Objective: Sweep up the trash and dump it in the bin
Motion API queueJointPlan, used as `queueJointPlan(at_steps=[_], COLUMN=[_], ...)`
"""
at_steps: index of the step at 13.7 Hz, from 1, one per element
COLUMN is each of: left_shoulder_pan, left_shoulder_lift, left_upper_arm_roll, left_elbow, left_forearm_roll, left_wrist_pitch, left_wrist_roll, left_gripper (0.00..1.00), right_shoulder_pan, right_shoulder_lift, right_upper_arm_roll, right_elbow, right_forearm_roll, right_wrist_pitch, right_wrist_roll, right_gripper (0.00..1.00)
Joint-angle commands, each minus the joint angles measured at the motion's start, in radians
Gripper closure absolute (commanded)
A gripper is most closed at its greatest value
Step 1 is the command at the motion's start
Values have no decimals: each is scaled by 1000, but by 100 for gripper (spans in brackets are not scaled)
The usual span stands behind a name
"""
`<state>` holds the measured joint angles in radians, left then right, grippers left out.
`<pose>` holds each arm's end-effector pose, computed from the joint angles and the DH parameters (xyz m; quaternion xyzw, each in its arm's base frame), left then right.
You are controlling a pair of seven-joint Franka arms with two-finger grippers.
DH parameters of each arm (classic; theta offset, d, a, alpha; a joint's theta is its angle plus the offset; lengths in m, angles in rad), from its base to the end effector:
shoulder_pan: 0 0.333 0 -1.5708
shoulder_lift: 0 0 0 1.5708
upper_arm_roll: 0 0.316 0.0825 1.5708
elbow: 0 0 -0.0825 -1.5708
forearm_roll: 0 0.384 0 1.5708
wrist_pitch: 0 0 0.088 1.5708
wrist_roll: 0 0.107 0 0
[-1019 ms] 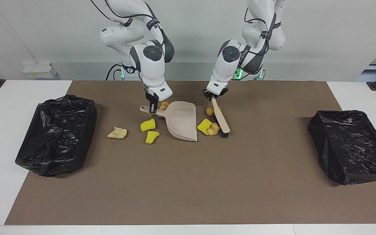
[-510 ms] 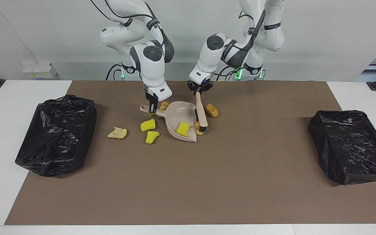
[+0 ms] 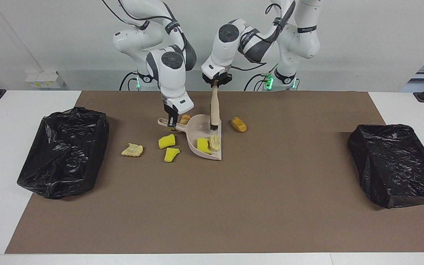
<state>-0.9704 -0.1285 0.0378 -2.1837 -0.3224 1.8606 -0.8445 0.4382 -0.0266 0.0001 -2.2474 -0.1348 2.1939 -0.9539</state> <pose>0.2707 -0.4056 0.4328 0.9837 0.0169 -0.1778 0.0206 0.4683 0.2142 0.3753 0.7399 0.6704 -0.0268 0.0489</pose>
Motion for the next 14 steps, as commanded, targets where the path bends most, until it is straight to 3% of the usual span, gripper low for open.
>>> queueJointPlan(at_steps=[1, 3, 5, 8, 11, 14], left_shoulder_pan=[55, 58, 56, 52, 52, 45], left_shoulder_lift=[-66, -111, -109, -45, 52, 93], left_upper_arm_roll=[-1, -1, -7, -9, -10, -15], left_elbow=[-53, -132, -166, -196, -186, -136], left_forearm_roll=[43, 60, 68, 66, 49, -2], left_wrist_pitch=[-90, -72, -39, 185, 345, 426], left_wrist_roll=[-189, -295, -397, -496, -469, -238], left_gripper=[100, 100, 100, 100, 100, 100], right_shoulder_pan=[-9, -9, -9, -4, -1, -1], right_shoulder_lift=[-23, -23, -23, -23, -23, -23], right_upper_arm_roll=[6, 6, 6, 6, 6, 6], right_elbow=[-17, -17, -17, -17, -17, -17], right_forearm_roll=[14, 14, 14, 14, 14, 14], right_wrist_pitch=[0, 0, 0, 0, 0, 0], right_wrist_roll=[30, 30, 30, 29, 30, 33], right_gripper=[100, 100, 100, 100, 100, 100])
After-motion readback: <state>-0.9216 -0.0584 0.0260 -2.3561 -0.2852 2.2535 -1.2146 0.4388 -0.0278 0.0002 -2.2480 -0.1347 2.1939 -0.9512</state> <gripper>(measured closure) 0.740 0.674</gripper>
